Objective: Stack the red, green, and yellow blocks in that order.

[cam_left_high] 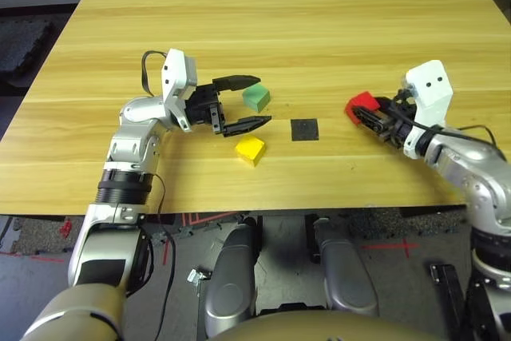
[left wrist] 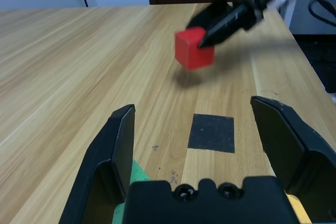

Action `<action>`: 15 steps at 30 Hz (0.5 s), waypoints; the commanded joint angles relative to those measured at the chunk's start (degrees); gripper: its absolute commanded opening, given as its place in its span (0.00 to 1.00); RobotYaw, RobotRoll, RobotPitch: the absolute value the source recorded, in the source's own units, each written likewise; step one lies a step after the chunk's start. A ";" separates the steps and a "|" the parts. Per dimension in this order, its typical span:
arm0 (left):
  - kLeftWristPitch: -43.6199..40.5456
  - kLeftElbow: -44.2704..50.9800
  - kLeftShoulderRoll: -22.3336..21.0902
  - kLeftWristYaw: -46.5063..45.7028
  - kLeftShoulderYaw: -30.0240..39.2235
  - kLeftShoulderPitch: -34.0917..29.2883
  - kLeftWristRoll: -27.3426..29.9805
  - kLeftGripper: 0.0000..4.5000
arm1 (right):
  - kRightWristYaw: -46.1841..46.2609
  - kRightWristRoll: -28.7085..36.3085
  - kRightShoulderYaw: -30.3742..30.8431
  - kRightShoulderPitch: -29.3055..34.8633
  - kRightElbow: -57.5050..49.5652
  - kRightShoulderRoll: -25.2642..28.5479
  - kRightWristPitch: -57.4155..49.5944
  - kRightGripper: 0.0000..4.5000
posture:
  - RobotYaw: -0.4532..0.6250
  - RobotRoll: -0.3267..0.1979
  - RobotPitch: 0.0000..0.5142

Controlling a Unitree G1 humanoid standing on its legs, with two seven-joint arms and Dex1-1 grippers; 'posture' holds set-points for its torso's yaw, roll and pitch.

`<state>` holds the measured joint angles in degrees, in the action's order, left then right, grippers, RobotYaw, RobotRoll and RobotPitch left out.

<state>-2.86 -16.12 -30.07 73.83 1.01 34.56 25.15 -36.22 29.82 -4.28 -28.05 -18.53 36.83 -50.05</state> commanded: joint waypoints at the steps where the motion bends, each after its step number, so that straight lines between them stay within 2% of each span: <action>1: -0.07 0.07 0.04 0.03 -0.74 -0.10 -0.88 1.00 | -10.43 2.52 3.00 -2.31 3.58 3.60 0.97 0.46 | 0.57 0.65 0.45; 5: 0.03 0.07 -0.14 -0.14 -0.56 -0.09 -0.96 1.00 | -25.03 2.79 8.12 -5.36 6.50 9.40 4.34 0.46 | 0.58 0.66 0.45; 8: -0.20 0.69 -0.24 -0.66 -0.43 -0.18 -0.92 1.00 | -35.22 -2.21 14.14 -7.19 11.59 12.52 12.57 0.46 | 0.60 0.67 0.44; 15: -0.10 1.10 -0.36 -0.95 -0.46 -0.47 -0.93 1.00 | -43.01 -12.29 20.73 -12.78 26.00 7.58 30.91 0.46 | 0.61 0.69 0.43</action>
<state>-2.87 -15.62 -30.08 72.80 1.04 34.69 25.00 -77.73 19.88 15.19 -40.28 5.48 45.14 -23.69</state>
